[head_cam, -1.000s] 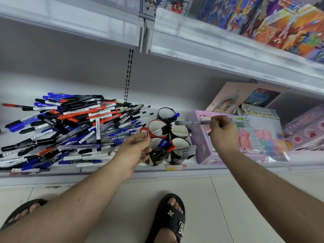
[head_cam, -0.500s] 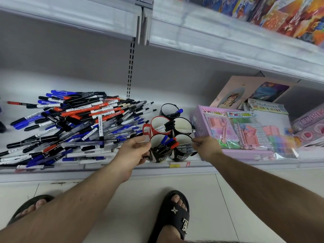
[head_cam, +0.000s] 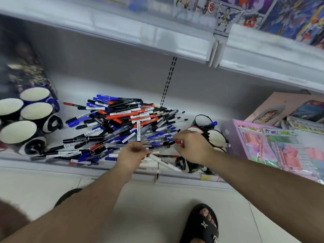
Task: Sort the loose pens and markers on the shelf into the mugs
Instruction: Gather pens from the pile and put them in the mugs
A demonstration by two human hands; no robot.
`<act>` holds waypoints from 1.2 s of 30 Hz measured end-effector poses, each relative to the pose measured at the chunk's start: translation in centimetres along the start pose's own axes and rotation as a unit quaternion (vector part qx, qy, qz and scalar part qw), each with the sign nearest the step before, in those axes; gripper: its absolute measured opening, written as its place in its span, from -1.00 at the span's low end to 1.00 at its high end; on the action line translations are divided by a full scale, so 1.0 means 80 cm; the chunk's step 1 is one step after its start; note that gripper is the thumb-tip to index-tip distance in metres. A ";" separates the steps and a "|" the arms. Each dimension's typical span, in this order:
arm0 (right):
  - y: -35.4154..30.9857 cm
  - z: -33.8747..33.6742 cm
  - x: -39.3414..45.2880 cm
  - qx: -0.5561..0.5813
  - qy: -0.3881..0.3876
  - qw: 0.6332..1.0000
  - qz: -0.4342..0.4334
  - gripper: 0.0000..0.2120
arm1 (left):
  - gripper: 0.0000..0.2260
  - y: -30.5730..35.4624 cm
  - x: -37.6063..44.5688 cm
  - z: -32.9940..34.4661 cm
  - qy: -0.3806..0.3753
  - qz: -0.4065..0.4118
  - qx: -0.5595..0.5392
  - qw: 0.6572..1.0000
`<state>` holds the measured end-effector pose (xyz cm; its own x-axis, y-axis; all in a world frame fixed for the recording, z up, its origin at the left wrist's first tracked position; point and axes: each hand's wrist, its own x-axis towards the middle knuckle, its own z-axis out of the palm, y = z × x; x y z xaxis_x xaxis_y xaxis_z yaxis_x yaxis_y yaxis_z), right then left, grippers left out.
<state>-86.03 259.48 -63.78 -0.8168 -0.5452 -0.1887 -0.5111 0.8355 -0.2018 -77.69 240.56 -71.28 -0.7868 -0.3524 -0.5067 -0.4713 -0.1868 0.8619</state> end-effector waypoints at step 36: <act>-0.139 0.168 0.216 -0.315 -0.199 0.905 -0.207 0.35 | -0.80 -0.016 0.107 -0.110 0.186 -0.045 -0.025 0.981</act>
<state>-90.88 239.84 -77.70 -0.4233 -0.6976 -0.5781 -0.9048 0.3585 0.2299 -80.31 229.71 -76.55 -0.5380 -0.6416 -0.5468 -0.5051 -0.2739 0.8184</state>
